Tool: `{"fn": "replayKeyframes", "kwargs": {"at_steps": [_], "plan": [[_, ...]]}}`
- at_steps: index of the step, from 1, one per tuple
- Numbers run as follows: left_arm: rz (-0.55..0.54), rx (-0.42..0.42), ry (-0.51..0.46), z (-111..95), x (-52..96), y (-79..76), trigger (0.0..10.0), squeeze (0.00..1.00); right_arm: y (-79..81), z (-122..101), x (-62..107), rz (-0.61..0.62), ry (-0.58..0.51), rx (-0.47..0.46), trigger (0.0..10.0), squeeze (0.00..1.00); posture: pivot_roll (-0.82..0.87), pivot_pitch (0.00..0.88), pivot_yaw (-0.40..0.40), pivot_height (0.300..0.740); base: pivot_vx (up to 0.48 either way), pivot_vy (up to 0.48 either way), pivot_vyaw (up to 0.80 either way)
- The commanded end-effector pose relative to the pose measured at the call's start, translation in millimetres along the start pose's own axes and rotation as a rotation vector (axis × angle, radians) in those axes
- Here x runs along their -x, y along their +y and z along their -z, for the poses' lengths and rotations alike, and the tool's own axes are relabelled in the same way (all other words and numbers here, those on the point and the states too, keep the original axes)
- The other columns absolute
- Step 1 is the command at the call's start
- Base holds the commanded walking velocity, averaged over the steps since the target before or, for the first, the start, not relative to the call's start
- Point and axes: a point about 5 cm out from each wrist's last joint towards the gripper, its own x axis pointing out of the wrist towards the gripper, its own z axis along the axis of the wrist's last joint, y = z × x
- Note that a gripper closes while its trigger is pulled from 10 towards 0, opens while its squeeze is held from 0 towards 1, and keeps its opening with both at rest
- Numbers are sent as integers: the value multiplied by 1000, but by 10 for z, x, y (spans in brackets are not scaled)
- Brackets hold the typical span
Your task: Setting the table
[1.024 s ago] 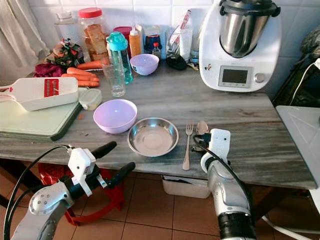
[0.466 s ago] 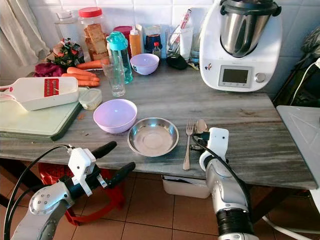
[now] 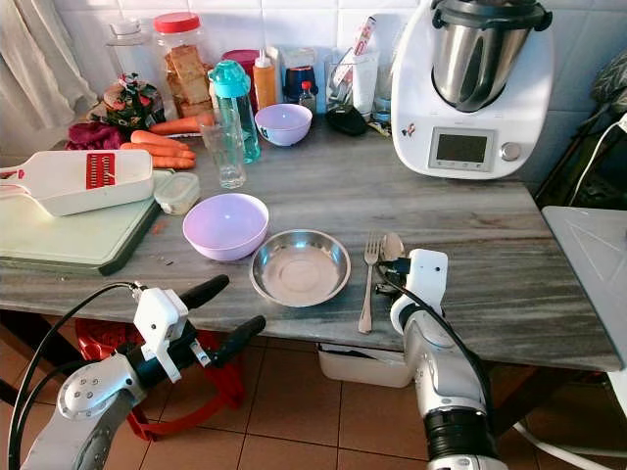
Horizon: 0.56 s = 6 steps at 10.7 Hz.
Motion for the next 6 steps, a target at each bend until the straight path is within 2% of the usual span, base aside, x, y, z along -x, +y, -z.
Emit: {"fn": "replayKeyframes", "kwargs": {"at_steps": [1, 6], "plan": [[-2, -12, 11, 10, -3, 11, 10000, 0, -29, -8, -6, 9, -4, -9, 10000, 1000, 17, 0, 26, 740, 0, 0, 0], [-1, -5, 13, 18, -5, 4, 10000, 0, -24, -334, 37, 16, -198, -81, 10000, 1000, 12, 2, 26, 740, 0, 0, 0]]}}
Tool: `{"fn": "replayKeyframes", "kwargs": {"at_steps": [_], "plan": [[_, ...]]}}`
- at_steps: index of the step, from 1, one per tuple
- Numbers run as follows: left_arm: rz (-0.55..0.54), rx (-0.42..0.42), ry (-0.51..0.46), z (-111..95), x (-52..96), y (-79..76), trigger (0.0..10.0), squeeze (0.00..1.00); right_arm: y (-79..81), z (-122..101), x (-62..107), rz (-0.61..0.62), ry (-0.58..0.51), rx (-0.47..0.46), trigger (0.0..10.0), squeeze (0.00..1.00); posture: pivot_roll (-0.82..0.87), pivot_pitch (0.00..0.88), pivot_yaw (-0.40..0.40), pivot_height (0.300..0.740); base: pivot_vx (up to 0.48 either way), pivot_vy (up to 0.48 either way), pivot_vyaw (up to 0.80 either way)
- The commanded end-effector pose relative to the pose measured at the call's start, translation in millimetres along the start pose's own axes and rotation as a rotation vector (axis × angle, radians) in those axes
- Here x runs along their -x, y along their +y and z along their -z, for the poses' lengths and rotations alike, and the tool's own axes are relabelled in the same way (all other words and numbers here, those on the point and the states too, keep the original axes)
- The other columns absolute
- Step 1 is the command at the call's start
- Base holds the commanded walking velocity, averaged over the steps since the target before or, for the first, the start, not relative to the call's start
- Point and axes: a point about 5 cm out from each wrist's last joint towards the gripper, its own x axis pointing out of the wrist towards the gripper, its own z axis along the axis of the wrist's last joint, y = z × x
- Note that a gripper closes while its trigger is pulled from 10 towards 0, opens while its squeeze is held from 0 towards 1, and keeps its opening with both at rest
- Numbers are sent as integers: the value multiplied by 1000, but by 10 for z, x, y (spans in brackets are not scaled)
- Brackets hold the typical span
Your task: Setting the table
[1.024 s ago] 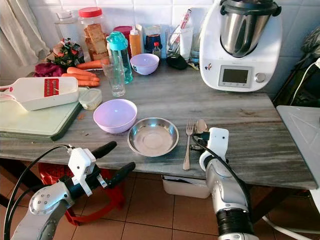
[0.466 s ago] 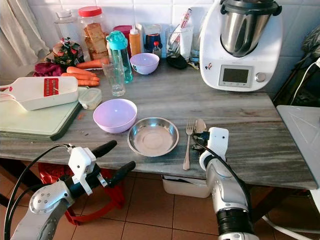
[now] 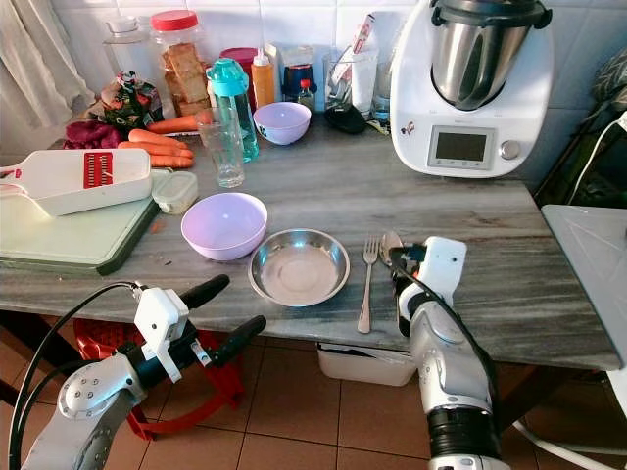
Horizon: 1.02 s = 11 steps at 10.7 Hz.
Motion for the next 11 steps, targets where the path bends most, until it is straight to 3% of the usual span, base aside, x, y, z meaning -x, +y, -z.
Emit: {"fn": "replayKeyframes", "kwargs": {"at_steps": [1, 4, 8, 9, 10, 11], "plan": [[-1, -9, 15, 20, -4, 14, 10000, 0, 68, -178, -4, -35, -90, -32, 10000, 1000, 13, 1, 28, 740, 0, 0, 0], [-85, 21, -25, -44, -55, 115, 10000, 0, 74, -324, 102, -82, -194, -117, 10000, 1000, 16, 1, 26, 740, 0, 0, 0], [-123, 20, -99, -273, -178, 197, 10000, 0, -55, -411, 305, -88, -257, -45, 10000, 1000, 15, 0, 17, 740, 0, 0, 0], [-147, 26, -119, -320, -222, 227, 10000, 0, -88, -390, 332, -71, -250, -34, 10000, 0, 13, 0, 19, 740, 0, 0, 0], [-209, 27, -126, -329, -250, 281, 10000, 0, -120, -353, 358, -47, -231, -27, 10000, 0, 8, 0, 23, 740, 0, 0, 0], [-346, 16, -70, -246, -287, 361, 10000, 0, -153, -339, 377, 13, -223, 17, 10000, 0, 3, 0, 24, 740, 0, 0, 0]]}}
